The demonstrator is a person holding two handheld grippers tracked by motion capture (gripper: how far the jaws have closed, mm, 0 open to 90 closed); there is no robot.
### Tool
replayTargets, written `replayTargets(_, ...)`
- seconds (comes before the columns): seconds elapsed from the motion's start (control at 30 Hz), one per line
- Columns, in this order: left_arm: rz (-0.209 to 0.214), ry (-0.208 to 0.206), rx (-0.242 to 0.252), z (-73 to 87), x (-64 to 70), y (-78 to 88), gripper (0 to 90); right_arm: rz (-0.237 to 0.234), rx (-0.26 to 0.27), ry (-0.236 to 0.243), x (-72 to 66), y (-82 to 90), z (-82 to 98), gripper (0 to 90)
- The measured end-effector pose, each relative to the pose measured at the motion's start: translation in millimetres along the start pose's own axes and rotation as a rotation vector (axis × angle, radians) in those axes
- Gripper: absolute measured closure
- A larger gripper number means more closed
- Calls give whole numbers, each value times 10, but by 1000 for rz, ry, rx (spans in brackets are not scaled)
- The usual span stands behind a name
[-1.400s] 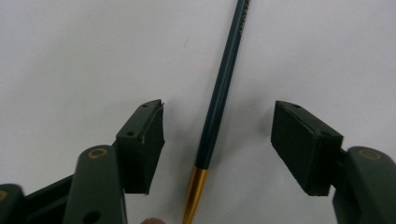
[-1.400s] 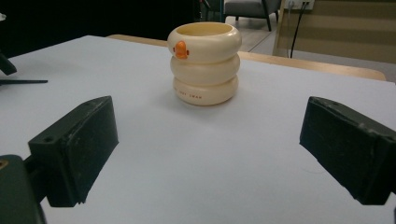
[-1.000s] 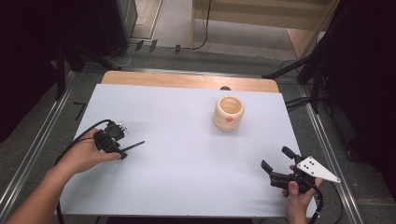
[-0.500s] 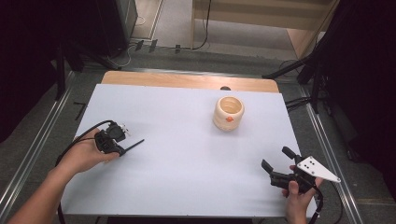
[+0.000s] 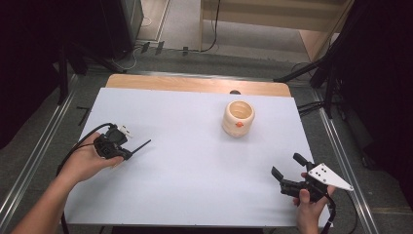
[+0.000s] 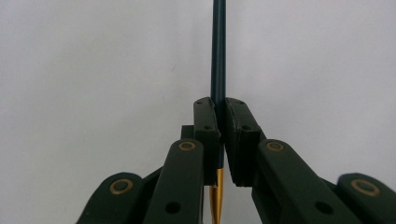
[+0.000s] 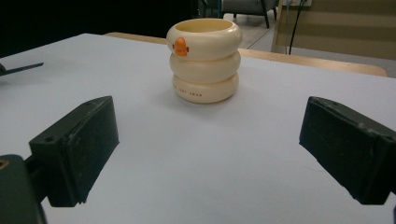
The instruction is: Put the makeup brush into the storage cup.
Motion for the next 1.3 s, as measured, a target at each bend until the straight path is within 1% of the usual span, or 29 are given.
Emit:
replayTargets(0.27, 13, 34, 98, -80, 27, 103, 851, 1, 0, 1, -4, -6, -3, 49)
replayTargets(0.4, 11, 57, 177, -133, 28, 172, 851, 1, -2, 3, -6, -13, -4, 50)
replayTargets(0.5, 7, 65, 235, -183, 55, 219, 851, 4, 0, 6, -10, -18, -17, 50)
replayTargets(0.57, 8, 80, 273, -219, 79, 243, 851, 3, 1, 10, -14, -22, -27, 50)
replayTargets(0.6, 15, 82, 285, -233, 94, 249, 851, 3, 2, 12, -17, -25, -32, 50)
replayTargets(0.63, 13, 85, 298, -245, 105, 256, 851, 4, 3, 12, -18, -27, -36, 50)
replayTargets(0.7, 13, 104, 324, -266, 121, 267, 851, 4, 3, 15, -17, -30, -40, 50)
replayTargets(0.8, 17, 141, 382, -289, 127, 289, 851, 2, 5, 7, -17, -33, -46, 50)
replayTargets(0.87, 10, 167, 419, -294, 113, 296, 851, -1, 14, -1, -14, -36, -62, 50)
replayTargets(0.97, 1, 189, 467, -304, 95, 315, 851, 1, 14, 4, -22, -46, -86, 50)
replayTargets(1.07, -14, 197, 519, -332, 94, 346, 851, -1, 16, 8, -27, -68, -113, 50)
replayTargets(1.2, -7, 207, 564, -379, 114, 371, 851, -10, 17, 8, -47, -117, -159, 50)
replayTargets(1.27, -21, 216, 593, -401, 114, 388, 851, -13, 16, 12, -60, -146, -183, 50)
replayTargets(1.3, -18, 223, 610, -414, 122, 395, 851, -16, 15, 15, -69, -159, -197, 50)
Point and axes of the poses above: each handheld gripper's, and its own axes: y roughly backward along the jaws, z roughly out of its underside, x roughly to its right, the point moved 7 cm from there along -y, roughly forward along the jaws, and after that the axes turned 8 degrees about -z, right-handed, at the moved point
